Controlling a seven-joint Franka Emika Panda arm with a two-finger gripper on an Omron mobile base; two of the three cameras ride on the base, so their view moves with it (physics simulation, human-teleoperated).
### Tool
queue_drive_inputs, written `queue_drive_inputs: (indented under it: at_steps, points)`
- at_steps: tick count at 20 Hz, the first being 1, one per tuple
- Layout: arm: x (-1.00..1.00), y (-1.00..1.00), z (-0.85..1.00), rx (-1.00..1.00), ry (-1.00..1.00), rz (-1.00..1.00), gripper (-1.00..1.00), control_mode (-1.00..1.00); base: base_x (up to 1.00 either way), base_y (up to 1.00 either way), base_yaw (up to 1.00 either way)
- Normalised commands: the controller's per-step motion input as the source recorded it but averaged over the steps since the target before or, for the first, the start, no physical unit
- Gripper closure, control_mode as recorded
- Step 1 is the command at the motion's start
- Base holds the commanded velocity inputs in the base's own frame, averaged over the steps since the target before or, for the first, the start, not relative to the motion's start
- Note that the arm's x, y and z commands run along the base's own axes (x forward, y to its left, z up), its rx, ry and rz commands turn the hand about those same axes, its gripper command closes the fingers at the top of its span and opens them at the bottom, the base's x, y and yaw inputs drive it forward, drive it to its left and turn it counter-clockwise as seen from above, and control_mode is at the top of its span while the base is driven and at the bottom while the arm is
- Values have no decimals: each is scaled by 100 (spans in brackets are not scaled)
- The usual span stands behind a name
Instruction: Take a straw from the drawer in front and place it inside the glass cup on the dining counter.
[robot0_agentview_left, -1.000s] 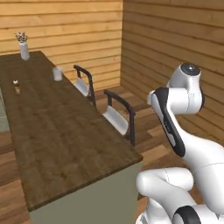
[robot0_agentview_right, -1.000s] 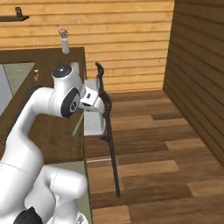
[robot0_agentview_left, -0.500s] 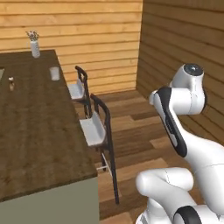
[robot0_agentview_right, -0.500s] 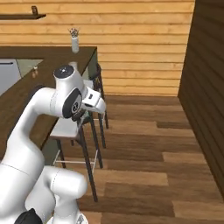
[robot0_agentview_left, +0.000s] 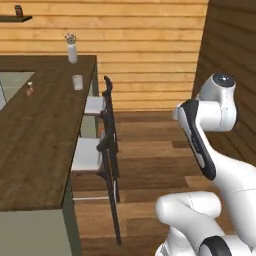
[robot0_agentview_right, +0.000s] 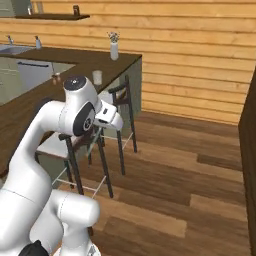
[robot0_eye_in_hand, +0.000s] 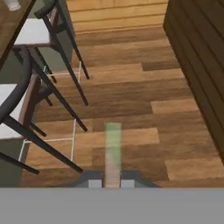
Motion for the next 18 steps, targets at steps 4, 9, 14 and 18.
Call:
queue_drive_inputs:
  at_steps: [4,9,14,18]
  points:
    - [0,0,0,0,0,0,100,100,56,-77,54]
    - [0,0,0,0,0,0,100,100,65,-79,53]
    - [0,0,0,0,0,0,100,100,67,-76,54]
    - [0,0,0,0,0,0,100,100,64,-74,54]
